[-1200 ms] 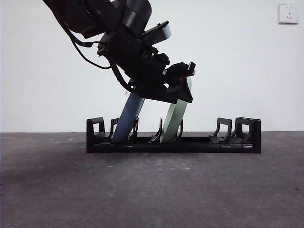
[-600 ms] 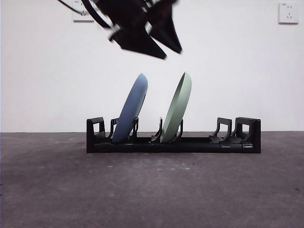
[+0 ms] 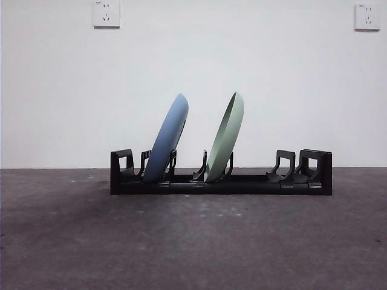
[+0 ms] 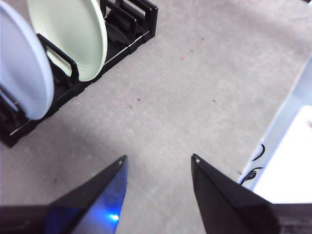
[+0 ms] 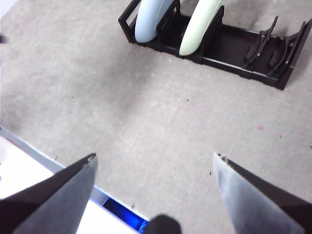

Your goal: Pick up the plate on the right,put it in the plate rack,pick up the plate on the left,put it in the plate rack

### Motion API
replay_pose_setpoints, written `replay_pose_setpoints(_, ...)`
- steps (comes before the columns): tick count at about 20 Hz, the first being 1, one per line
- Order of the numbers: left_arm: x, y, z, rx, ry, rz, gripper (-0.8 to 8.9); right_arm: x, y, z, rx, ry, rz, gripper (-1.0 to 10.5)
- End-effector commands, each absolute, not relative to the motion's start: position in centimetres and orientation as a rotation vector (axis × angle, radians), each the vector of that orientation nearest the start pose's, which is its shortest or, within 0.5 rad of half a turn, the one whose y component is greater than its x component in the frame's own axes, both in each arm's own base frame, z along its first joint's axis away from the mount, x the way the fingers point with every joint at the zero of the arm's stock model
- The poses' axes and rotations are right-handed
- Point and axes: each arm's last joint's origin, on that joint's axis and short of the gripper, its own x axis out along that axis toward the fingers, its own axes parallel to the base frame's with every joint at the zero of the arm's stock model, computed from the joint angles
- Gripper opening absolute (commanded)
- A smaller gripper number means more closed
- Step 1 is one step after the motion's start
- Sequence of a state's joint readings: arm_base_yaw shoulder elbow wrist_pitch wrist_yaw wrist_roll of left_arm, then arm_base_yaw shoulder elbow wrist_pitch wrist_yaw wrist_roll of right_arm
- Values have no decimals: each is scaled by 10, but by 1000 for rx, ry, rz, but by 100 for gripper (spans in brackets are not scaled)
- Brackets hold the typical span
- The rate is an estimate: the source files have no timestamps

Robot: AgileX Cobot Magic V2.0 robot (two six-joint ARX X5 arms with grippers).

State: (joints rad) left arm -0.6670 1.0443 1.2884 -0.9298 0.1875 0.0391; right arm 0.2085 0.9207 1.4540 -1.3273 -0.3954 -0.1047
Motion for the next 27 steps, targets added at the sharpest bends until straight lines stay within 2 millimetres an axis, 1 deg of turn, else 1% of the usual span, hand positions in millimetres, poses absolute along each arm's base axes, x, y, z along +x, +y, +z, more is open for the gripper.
replay_pose_setpoints(1, 128, -108, 394, 189, 654, -837, 220, 102, 33, 420, -31, 782, 629, 406)
replay_pose_setpoints(5, 114, -97, 401, 177, 606, -840, 220, 101, 33, 420, -36, 786, 632, 405)
replay_pose_setpoints(8, 113, -96, 401, 177, 606, -840, 214, 101, 33, 419, -40, 799, 634, 398)
replay_pose_setpoints(9, 114, -97, 401, 178, 608, -840, 171, 100, 33, 419, -40, 802, 634, 330)
replay_pose_setpoints(10, 114, -97, 401, 179, 608, -840, 86, 100, 33, 419, -40, 802, 634, 237)
replay_pose_setpoints(11, 114, -97, 401, 179, 604, -841, -16, 100, 33, 419, -40, 802, 634, 121)
replay_pose_setpoints(13, 114, -97, 401, 184, 601, -843, -8, 100, 33, 419, -41, 802, 634, -10)
replay_pose_setpoints(18, 114, -97, 401, 185, 602, -842, -3, 101, 33, 419, -39, 795, 631, -12)
replay_pose_setpoints(21, 114, -97, 401, 187, 601, -835, -3, 101, 33, 419, 3, 809, 612, 4)
replay_pose_setpoints(27, 114, -97, 401, 187, 601, -836, -3, 112, 34, 416, -16, 847, 565, 4)
